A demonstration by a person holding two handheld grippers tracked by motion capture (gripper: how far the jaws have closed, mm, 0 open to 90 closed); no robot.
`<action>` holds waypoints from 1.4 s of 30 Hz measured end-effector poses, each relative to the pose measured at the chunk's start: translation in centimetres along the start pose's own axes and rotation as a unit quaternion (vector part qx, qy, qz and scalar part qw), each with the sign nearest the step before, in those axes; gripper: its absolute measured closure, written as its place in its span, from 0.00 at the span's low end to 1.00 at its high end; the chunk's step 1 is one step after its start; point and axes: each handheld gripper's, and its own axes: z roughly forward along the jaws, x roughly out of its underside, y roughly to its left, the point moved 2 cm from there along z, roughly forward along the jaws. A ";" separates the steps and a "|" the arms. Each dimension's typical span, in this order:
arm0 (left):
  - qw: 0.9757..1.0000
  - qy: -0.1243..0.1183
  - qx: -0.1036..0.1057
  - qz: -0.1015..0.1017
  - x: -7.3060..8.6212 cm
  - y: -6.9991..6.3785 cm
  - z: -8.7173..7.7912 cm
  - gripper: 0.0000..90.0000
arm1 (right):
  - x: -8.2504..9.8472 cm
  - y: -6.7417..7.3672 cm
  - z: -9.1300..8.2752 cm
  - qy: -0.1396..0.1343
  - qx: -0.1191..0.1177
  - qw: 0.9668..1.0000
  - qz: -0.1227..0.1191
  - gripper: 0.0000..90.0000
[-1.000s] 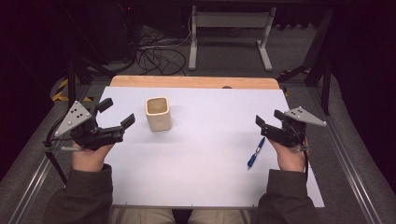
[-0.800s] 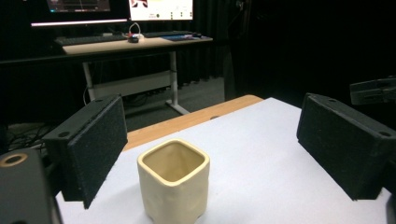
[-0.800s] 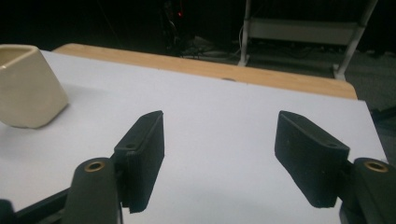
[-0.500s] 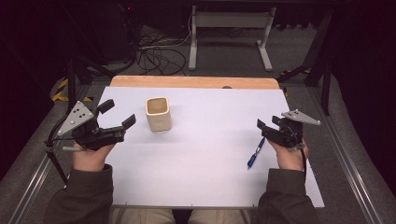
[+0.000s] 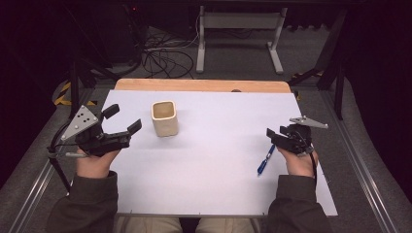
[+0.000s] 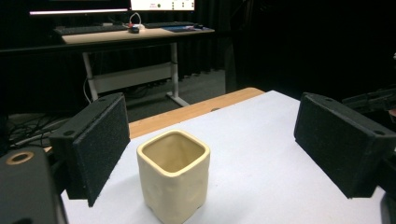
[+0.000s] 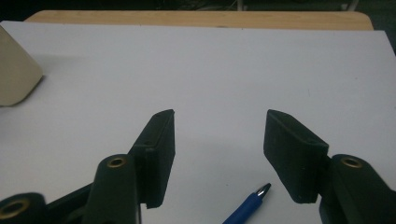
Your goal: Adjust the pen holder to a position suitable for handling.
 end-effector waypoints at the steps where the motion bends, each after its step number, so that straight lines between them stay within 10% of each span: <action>1: 1.000 0.000 0.000 0.000 0.0 0.0 0.0 0.13 | 0.1 0.0 0.1 0.006 0.000 1.000 0.000 0.49; 42: 1.000 0.012 0.005 -0.006 0.4 -0.1 0.5 0.13 | 2.4 -1.3 2.8 0.125 0.013 0.992 0.026 0.62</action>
